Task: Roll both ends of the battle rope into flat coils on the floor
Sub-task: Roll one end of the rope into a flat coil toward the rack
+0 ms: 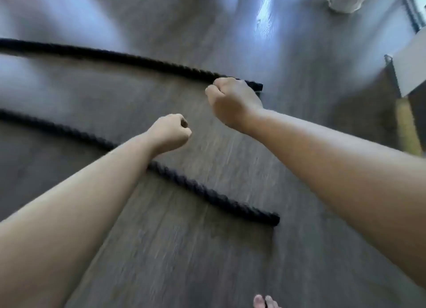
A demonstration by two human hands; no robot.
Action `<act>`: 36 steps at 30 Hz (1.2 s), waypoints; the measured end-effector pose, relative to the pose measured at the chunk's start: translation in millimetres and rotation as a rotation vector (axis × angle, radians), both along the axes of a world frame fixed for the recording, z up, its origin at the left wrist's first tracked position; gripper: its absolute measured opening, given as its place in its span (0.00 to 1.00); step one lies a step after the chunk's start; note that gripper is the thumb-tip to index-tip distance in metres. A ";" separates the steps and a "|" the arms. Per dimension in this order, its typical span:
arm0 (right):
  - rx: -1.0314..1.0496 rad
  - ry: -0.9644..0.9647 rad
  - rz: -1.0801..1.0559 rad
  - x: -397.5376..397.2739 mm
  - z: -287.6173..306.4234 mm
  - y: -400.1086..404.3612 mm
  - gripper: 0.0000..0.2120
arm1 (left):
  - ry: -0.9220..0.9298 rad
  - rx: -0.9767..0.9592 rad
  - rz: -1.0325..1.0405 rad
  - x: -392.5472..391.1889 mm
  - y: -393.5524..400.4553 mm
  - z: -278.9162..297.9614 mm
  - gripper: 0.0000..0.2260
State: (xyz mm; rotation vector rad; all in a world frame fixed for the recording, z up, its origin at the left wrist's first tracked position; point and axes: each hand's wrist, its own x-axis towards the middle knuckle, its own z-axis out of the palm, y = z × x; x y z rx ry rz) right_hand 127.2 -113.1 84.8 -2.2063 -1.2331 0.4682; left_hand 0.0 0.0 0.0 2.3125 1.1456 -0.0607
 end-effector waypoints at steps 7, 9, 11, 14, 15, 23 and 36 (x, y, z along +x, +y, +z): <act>-0.362 0.135 -0.219 4.1 -131.9 -39.8 0.13 | 0.533 -0.007 -0.394 5.7 -51.4 -158.4 0.45; -0.507 0.250 -0.299 0.1 -172.0 -64.4 0.14 | 0.629 0.059 -0.456 -4.0 -67.3 -190.6 0.47; -0.633 0.332 -0.375 -6.0 -212.6 -95.5 0.14 | 0.651 0.145 -0.465 -10.8 -81.3 -211.8 0.45; -0.772 0.426 -0.585 -15.4 -261.2 -138.6 0.23 | 0.579 0.317 -0.460 -11.0 -92.0 -224.7 0.35; -0.808 0.473 -0.652 -18.1 -273.9 -149.4 0.28 | 0.559 0.341 -0.472 -10.3 -94.0 -225.4 0.30; -0.616 0.582 -1.008 -24.6 -316.8 -136.3 0.46 | 0.574 0.297 -0.761 -33.8 -118.6 -227.1 0.21; -0.761 -0.246 0.430 -100.3 -313.4 -64.7 0.29 | 0.298 0.268 -0.510 -156.8 -107.0 -239.0 0.64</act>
